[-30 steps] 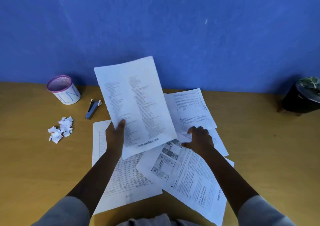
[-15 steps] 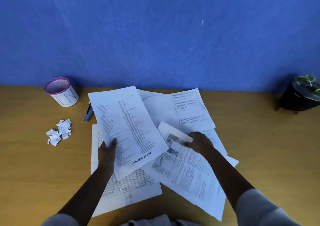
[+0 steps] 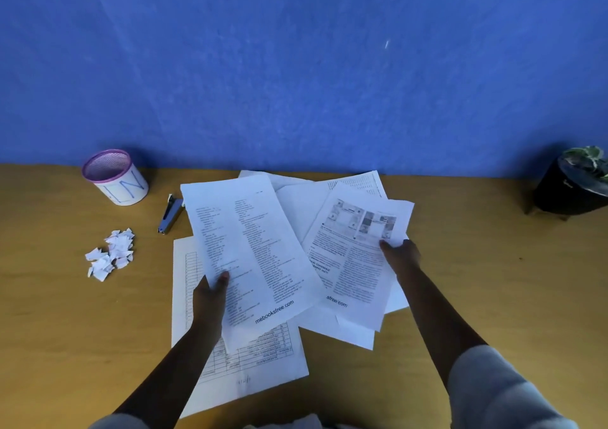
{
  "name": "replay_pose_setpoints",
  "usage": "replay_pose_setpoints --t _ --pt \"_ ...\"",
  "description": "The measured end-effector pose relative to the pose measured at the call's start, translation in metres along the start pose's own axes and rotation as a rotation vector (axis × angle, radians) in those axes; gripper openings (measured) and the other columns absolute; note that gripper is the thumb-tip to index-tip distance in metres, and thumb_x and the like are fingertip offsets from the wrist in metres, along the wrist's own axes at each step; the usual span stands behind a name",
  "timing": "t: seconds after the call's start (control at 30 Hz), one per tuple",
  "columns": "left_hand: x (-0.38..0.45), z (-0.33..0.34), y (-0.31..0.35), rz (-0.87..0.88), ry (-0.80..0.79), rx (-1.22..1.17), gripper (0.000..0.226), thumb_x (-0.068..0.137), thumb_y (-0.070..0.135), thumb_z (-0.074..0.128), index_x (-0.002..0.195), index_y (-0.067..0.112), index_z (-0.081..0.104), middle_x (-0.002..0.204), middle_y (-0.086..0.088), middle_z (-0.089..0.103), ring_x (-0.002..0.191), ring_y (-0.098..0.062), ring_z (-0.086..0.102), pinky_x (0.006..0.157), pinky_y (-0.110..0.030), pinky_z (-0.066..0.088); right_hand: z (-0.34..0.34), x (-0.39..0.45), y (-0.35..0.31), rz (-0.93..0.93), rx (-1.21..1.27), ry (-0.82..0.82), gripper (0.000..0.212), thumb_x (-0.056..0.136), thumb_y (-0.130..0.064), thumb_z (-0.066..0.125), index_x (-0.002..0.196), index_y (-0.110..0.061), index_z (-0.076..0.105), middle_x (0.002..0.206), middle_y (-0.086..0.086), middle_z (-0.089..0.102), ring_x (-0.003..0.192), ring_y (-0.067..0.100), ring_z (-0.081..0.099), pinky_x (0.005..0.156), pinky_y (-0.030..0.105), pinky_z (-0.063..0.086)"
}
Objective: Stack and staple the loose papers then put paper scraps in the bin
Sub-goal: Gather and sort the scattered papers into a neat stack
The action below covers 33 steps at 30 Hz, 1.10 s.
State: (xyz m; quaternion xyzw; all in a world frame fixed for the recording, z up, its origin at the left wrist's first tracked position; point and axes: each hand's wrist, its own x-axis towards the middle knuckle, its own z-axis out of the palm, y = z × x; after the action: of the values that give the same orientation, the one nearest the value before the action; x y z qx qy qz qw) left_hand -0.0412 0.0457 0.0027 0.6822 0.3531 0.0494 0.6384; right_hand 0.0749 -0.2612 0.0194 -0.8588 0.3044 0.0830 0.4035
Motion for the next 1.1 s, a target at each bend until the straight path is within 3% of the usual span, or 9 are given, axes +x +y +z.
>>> replay_pose_setpoints --t 0.07,0.3,0.47,0.6,0.73,0.8,0.9,0.97,1.1 --pt "0.0 0.002 -0.002 0.011 -0.005 0.005 0.042 0.09 0.019 0.053 0.128 0.004 0.044 0.128 -0.015 0.054 0.113 -0.035 0.052 0.093 -0.044 0.044 0.002 0.002 0.003 0.005 -0.071 0.004 0.056 0.083 -0.032 0.067 0.122 0.004 0.052 0.125 0.022 0.058 0.115 0.036 0.055 0.09 0.036 0.046" --pt "-0.001 0.005 -0.004 0.019 -0.016 0.057 0.036 0.091 0.017 0.051 0.124 0.003 0.047 0.123 -0.016 0.056 0.1 -0.028 0.052 0.081 -0.035 0.041 -0.003 0.009 0.0 0.06 -0.234 0.155 0.089 0.073 -0.042 0.075 0.132 0.008 0.031 0.135 0.026 0.036 0.125 0.04 0.04 0.102 0.045 0.037" --pt "0.003 0.004 -0.009 0.01 -0.017 0.09 0.038 0.091 0.02 0.051 0.125 0.005 0.046 0.126 -0.015 0.055 0.11 -0.034 0.052 0.084 -0.036 0.042 0.0 0.013 -0.005 0.069 -0.306 0.118 0.088 0.074 -0.044 0.073 0.133 0.007 0.031 0.138 0.025 0.034 0.127 0.039 0.039 0.102 0.045 0.037" --pt "0.001 0.004 -0.008 0.008 -0.014 0.095 0.039 0.091 0.019 0.052 0.126 0.004 0.045 0.125 -0.015 0.055 0.104 -0.029 0.052 0.083 -0.036 0.042 0.002 0.015 -0.005 -0.049 -0.352 0.193 0.071 0.077 -0.036 0.073 0.128 0.0 0.041 0.134 0.022 0.041 0.123 0.039 0.041 0.101 0.046 0.037" --pt "0.002 0.003 -0.008 0.015 -0.017 0.099 0.04 0.09 0.018 0.053 0.127 0.005 0.044 0.126 -0.015 0.054 0.109 -0.034 0.052 0.084 -0.037 0.044 0.007 0.008 -0.009 -0.177 0.045 0.219 0.055 0.079 -0.019 0.07 0.126 -0.003 0.046 0.126 0.018 0.052 0.115 0.036 0.051 0.089 0.041 0.046" --pt "0.002 0.002 -0.008 0.003 -0.019 0.096 0.039 0.09 0.02 0.053 0.126 0.006 0.044 0.125 -0.015 0.055 0.107 -0.033 0.053 0.085 -0.04 0.045 0.012 0.002 -0.012 -0.094 0.353 0.179 0.058 0.076 -0.02 0.073 0.125 -0.003 0.047 0.122 0.015 0.058 0.11 0.032 0.056 0.083 0.035 0.047" --pt "0.002 0.002 -0.007 0.0 -0.015 0.105 0.041 0.09 0.02 0.053 0.127 0.006 0.044 0.126 -0.015 0.055 0.108 -0.035 0.054 0.087 -0.042 0.046 0.031 -0.002 -0.003 0.073 0.667 -0.042 0.059 0.069 -0.027 0.077 0.119 -0.005 0.055 0.117 0.015 0.063 0.103 0.032 0.061 0.076 0.037 0.05" --pt "0.001 0.002 -0.005 -0.007 -0.025 0.109 0.04 0.09 0.021 0.054 0.126 0.006 0.044 0.124 -0.015 0.056 0.107 -0.034 0.054 0.085 -0.041 0.047 0.037 -0.006 -0.001 0.092 0.646 -0.09 0.044 0.076 -0.017 0.07 0.117 -0.007 0.057 0.116 0.018 0.063 0.101 0.033 0.061 0.071 0.035 0.048" --pt "-0.003 0.003 -0.004 0.017 -0.05 0.109 0.034 0.09 0.017 0.052 0.12 0.002 0.047 0.11 -0.007 0.056 0.092 -0.024 0.053 0.068 -0.027 0.046 0.022 -0.014 -0.017 -0.075 0.393 0.152 0.046 0.084 -0.002 0.055 0.129 -0.005 0.047 0.126 0.018 0.057 0.114 0.037 0.054 0.091 0.039 0.045"
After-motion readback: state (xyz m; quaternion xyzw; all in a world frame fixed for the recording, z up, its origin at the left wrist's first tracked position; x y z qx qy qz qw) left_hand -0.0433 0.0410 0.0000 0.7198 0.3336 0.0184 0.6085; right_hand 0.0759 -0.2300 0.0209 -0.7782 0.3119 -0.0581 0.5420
